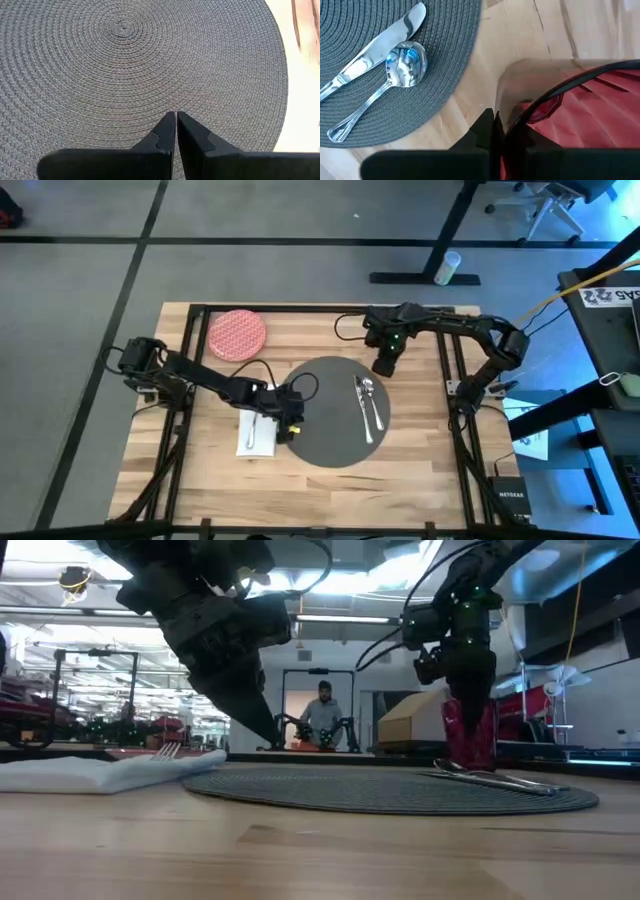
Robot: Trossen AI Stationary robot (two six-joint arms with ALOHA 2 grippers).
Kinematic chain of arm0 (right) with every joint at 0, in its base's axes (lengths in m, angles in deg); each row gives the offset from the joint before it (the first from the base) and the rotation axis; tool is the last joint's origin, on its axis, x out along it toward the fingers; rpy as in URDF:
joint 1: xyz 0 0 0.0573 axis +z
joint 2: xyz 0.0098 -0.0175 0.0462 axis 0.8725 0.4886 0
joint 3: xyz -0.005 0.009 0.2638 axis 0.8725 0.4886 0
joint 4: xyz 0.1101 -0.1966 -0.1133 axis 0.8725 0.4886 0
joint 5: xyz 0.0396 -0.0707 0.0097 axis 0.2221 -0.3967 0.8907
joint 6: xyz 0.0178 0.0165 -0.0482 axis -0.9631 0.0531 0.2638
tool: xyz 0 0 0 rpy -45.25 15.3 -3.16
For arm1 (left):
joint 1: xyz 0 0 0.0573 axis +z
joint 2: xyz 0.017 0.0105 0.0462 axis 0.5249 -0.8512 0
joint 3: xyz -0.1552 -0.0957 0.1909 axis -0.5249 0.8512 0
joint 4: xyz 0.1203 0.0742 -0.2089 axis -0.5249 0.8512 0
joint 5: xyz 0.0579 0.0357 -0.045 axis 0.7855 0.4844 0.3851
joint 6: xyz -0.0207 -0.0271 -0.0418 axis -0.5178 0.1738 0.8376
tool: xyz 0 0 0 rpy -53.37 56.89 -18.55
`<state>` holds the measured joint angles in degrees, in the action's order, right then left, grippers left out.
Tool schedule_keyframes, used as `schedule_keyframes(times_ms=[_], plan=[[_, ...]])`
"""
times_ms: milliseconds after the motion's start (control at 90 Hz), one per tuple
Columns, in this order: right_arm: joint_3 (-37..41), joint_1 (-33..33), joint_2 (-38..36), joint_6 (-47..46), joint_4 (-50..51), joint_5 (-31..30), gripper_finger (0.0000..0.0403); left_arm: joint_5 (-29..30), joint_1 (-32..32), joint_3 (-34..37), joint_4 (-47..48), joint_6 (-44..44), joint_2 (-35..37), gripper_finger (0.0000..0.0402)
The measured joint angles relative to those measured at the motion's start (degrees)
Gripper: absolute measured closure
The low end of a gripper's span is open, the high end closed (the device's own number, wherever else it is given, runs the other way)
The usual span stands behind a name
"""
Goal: Set table place
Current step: Move the red glass to the top right of the gray placemat
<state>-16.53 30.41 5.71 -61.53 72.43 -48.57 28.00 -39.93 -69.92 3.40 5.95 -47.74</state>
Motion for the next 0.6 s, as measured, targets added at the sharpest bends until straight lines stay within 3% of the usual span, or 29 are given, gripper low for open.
schedule_keyframes(times_ms=[367,600], plan=[[0.02,0.0,0.0,-0.01,-0.49,-2.12,0.0342,0.0,0.0,0.0,0.26,-0.8,0.0,0.0402],[0.04,0.0,-1.45,1.09,-0.43,-1.86,0.0328,0.57,0.98,0.0,6.72,-0.87,0.0,0.0402]])
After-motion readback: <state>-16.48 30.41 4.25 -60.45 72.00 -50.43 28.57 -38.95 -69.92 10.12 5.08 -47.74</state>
